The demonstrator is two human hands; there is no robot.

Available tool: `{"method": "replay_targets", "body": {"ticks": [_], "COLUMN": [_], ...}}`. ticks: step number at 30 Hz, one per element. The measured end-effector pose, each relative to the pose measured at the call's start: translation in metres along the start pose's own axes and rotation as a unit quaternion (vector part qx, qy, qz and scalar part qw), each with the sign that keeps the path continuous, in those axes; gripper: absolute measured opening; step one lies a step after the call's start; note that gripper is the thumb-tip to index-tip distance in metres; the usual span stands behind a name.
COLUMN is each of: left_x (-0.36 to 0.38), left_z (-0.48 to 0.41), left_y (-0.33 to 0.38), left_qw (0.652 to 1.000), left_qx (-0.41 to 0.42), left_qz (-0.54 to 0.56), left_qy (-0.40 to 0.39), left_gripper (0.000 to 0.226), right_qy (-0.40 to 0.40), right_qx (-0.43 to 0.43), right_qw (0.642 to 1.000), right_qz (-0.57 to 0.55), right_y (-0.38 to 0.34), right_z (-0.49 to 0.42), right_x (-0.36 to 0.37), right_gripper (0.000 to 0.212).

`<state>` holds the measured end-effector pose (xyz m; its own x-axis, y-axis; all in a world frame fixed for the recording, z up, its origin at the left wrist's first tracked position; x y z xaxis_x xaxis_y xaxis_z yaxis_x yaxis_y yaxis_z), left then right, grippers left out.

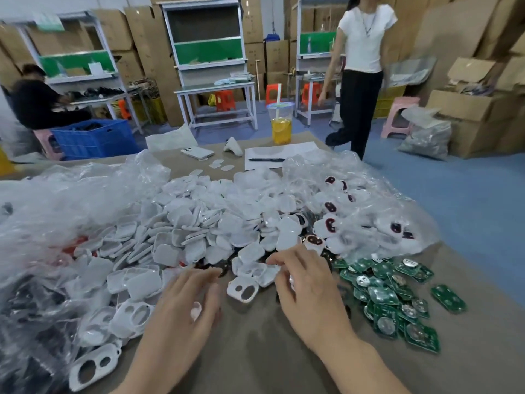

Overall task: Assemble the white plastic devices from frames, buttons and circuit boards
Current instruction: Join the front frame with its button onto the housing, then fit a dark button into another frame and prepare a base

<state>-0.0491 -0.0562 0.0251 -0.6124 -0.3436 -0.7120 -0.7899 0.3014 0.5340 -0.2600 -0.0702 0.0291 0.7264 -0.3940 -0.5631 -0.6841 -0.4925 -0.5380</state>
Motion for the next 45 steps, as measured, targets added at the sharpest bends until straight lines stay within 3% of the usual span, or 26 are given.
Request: {"method": "replay_targets", "body": {"ticks": [3,5,9,12,17,21,31,35,45], "left_x": [-0.001,0.007,0.016,0.016,0.016,0.013,-0.003,-0.012,-0.010], "left_z": [0.002,-0.003,-0.022,-0.034,-0.036,-0.034,-0.043,-0.041,-0.039], "left_y": [-0.003,-0.003,-0.018,-0.025,-0.027,-0.024,-0.034,-0.042,-0.026], "left_qw": [0.983,0.965,0.954,0.954,0.956,0.956,0.985,0.982,0.940], "left_qx": [0.067,0.063,0.010,0.002,-0.002,-0.006,-0.089,-0.172,-0.173], "left_qz": [-0.165,-0.243,-0.289,-0.296,-0.294,-0.294,-0.144,0.018,0.289], "left_qy": [-0.037,-0.075,-0.073,-0.045,-0.010,0.006,0.042,0.071,0.052], "left_gripper": [0.051,0.066,0.065,0.054,0.043,0.043,0.030,0.023,0.021], "right_qy": [-0.066,-0.117,-0.240,-0.221,-0.122,-0.100,-0.060,-0.022,-0.070], "right_qx": [0.001,0.025,0.064,0.048,0.027,0.032,0.127,0.175,0.167], "right_qw": [0.995,0.986,0.954,0.959,0.984,0.989,0.988,0.972,0.980], "right_qz": [0.078,0.119,0.170,0.169,0.125,0.104,-0.070,-0.153,-0.084], "right_y": [-0.006,-0.008,-0.006,-0.010,-0.014,-0.014,-0.001,0.006,0.006], "right_z": [0.002,0.001,-0.003,-0.011,-0.018,-0.016,-0.026,-0.026,-0.024], "right_x": [0.015,0.027,0.054,0.063,0.063,0.058,0.043,0.040,0.041], "right_gripper": [0.033,0.042,0.068,0.065,0.033,0.030,0.036,0.040,0.049]}}
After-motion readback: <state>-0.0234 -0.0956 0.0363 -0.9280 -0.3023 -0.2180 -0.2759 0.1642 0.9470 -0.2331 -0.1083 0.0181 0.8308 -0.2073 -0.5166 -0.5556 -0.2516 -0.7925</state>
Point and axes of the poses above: each hand's wrist, its own z-axis away from the middle knuckle, its own x-axis out of the palm, y = z × x, the point moved 4 cm from there along -z, towards the middle knuckle, and after that the axes turned 8 degrees about -z, right-handed, at the moved point
